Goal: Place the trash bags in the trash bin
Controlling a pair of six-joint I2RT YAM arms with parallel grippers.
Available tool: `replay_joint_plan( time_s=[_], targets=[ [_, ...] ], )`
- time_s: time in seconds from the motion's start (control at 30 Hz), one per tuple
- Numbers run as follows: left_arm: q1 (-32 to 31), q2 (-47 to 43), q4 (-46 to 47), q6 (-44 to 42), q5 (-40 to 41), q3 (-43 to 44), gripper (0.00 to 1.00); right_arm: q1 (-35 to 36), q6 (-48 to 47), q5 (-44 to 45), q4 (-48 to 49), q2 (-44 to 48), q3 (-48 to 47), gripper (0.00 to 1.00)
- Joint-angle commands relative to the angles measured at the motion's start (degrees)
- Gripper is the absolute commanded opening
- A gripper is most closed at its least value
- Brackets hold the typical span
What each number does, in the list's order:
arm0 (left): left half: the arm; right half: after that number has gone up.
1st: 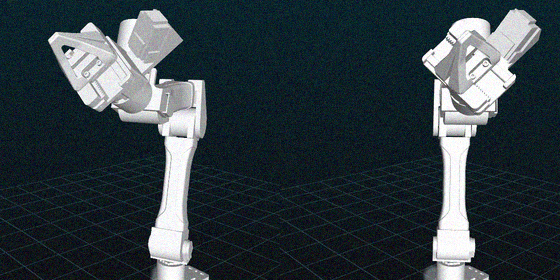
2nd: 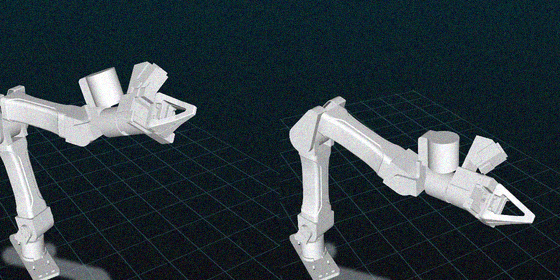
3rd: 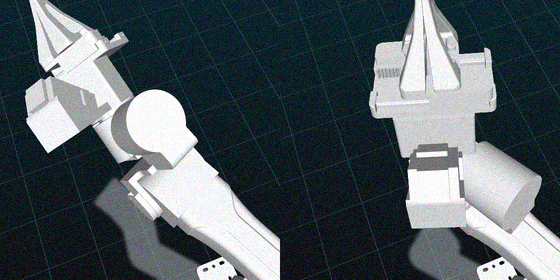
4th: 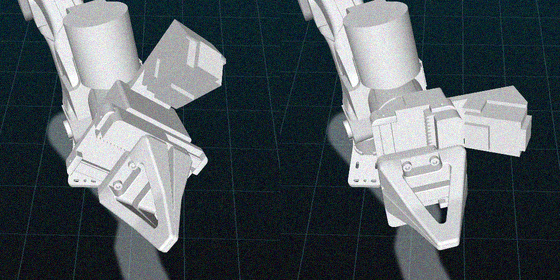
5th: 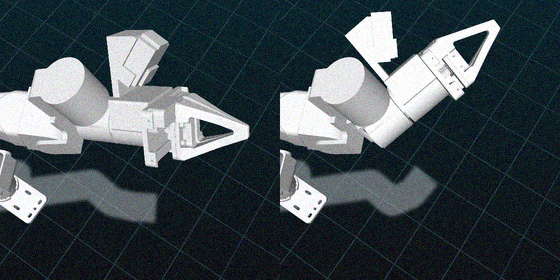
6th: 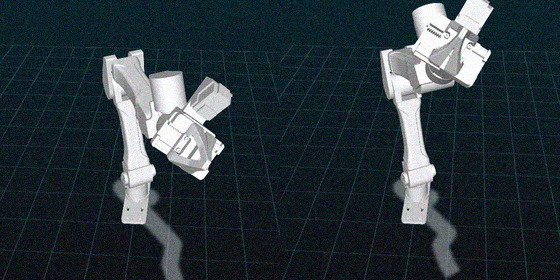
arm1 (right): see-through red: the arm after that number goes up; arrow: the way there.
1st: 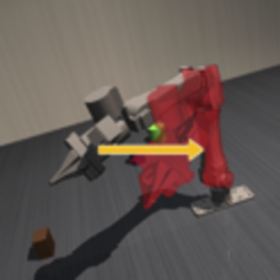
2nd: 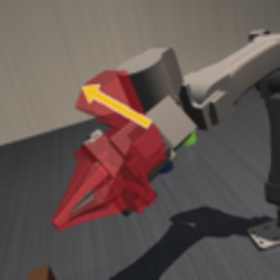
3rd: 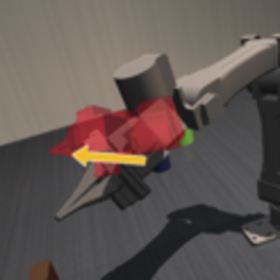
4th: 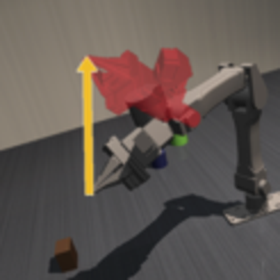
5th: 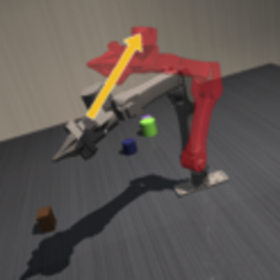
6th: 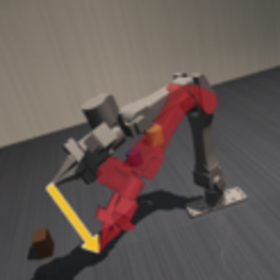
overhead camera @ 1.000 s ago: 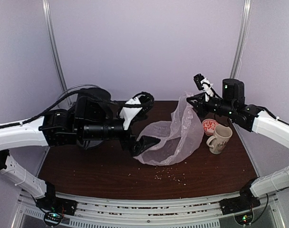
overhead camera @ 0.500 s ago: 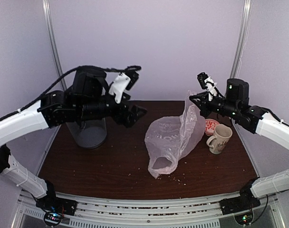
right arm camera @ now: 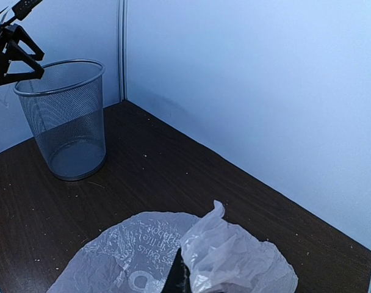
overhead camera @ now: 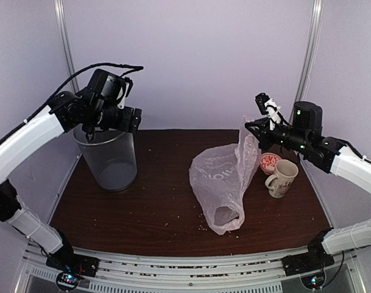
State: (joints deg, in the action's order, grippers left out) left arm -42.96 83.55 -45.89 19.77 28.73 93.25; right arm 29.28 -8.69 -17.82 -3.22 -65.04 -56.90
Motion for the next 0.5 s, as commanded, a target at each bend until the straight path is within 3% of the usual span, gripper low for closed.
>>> replay_joint_plan(
  time_s=[0.0, 0.3, 0.47],
  targets=[
    [3.2, 1.4, -8.5, 1.6, 2.1, 4.3, 0.87, 0.4, -0.5, 0.8, 0.5, 0.7, 0.8, 0.00],
    [6.6, 4.3, -9.0, -1.9, -5.6, 2.7, 0.76, 0.4, -1.0, 1.0, 0.7, 0.6, 1.0, 0.00],
    [6.7, 5.6, -9.1, -2.7, -4.9, 2.7, 0.66, 0.4, -1.3, 0.9, 0.7, 0.7, 1.1, 0.00]
  ],
)
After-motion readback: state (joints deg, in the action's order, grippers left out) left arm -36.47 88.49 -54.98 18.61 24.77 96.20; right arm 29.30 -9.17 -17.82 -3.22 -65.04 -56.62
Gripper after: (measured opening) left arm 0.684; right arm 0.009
